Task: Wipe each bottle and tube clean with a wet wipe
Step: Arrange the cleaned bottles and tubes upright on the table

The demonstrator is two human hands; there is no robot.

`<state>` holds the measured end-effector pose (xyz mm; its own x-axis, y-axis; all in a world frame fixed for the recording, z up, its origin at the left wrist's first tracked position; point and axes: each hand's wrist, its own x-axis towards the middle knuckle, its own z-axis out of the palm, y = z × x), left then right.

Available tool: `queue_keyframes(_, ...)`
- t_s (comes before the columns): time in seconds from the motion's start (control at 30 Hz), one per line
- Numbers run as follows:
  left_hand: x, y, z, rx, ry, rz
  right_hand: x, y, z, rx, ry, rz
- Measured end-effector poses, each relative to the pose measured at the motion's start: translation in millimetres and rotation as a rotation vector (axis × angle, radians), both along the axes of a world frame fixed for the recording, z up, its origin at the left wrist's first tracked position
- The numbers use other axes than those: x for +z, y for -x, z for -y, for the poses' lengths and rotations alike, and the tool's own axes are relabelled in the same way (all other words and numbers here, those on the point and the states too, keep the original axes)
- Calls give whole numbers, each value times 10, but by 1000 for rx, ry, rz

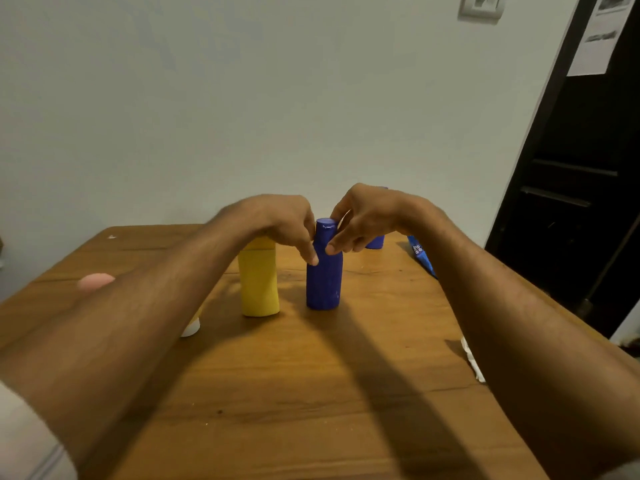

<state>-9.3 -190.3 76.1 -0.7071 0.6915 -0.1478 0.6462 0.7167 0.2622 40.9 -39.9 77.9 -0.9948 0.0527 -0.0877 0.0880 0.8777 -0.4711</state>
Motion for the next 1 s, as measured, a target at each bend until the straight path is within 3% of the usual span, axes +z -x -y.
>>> queue_keyframes(0.4, 116, 660, -474, 61, -222, -140, 192, 627, -306, -56, -58, -128)
queue_keyframes(1.0, -70, 1446, -1046, 76, -132, -39, -132, 1501, -730, -208, -81, -155)
